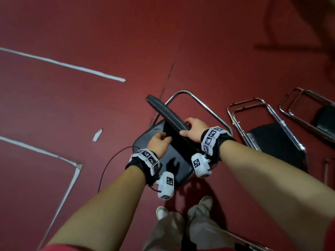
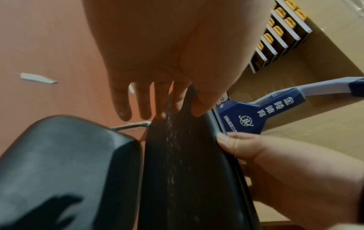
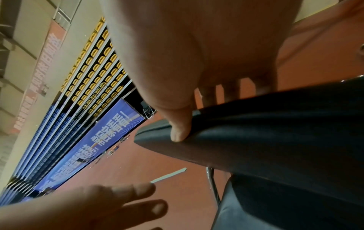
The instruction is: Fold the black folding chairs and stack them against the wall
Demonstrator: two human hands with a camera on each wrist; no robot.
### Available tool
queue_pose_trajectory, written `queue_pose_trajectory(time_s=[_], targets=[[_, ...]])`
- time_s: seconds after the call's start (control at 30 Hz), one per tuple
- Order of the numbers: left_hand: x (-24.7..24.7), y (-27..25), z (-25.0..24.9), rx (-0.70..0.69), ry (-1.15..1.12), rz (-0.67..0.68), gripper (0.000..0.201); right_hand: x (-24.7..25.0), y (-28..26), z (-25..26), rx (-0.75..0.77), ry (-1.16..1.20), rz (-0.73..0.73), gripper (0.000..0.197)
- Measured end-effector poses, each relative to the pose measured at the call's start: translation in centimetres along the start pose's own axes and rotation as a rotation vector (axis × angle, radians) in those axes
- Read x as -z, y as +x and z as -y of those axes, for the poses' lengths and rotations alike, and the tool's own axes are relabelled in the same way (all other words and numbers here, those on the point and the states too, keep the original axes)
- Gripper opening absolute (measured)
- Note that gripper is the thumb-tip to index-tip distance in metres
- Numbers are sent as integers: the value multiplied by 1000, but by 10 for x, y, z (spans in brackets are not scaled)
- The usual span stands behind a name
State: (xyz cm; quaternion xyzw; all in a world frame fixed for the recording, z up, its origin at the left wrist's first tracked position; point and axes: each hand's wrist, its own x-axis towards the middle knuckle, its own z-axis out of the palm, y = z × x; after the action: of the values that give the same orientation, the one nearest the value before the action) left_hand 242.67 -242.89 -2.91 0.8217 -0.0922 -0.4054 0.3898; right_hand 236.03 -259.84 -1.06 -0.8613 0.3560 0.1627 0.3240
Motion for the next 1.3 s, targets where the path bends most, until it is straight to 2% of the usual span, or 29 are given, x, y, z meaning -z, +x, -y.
queue_pose_trajectory(time_s=[0.1,0.23,0.3,0.4,0.47,0.57,0.67,0.83,0.97,1.07,1.3], targets=[[-12,-6,23,76,-141,7,46,-28,-9,11,67,-36,68,61],[-20,-11,51,173,-318,-96,37,-77,-14,30,167,-116,165,47],[-21,-12,65,217,-382,-129,37,-94,-18,34,178,-108,167,43],[-21,-11,99,335,-460,-160,52,-128,-20,30,245,-90,211,48],[-18,-9,121,400,-509,-188,53,-142,-19,25,274,-87,276,49],[-15,-9,156,479,-569,-233,50,-167,-12,6,162,-85,355,45],[-14,-8,193,520,-601,-270,48,-197,-6,-21,56,-123,374,44],[-30,10,259,558,-553,-355,63,-251,9,-58,43,-151,400,48],[-39,24,291,598,-521,-403,71,-289,25,-76,40,-108,367,48],[-47,37,318,622,-536,-417,78,-314,39,-93,-27,-53,380,47],[-60,60,358,646,-537,-439,78,-356,62,-115,-135,39,416,36]])
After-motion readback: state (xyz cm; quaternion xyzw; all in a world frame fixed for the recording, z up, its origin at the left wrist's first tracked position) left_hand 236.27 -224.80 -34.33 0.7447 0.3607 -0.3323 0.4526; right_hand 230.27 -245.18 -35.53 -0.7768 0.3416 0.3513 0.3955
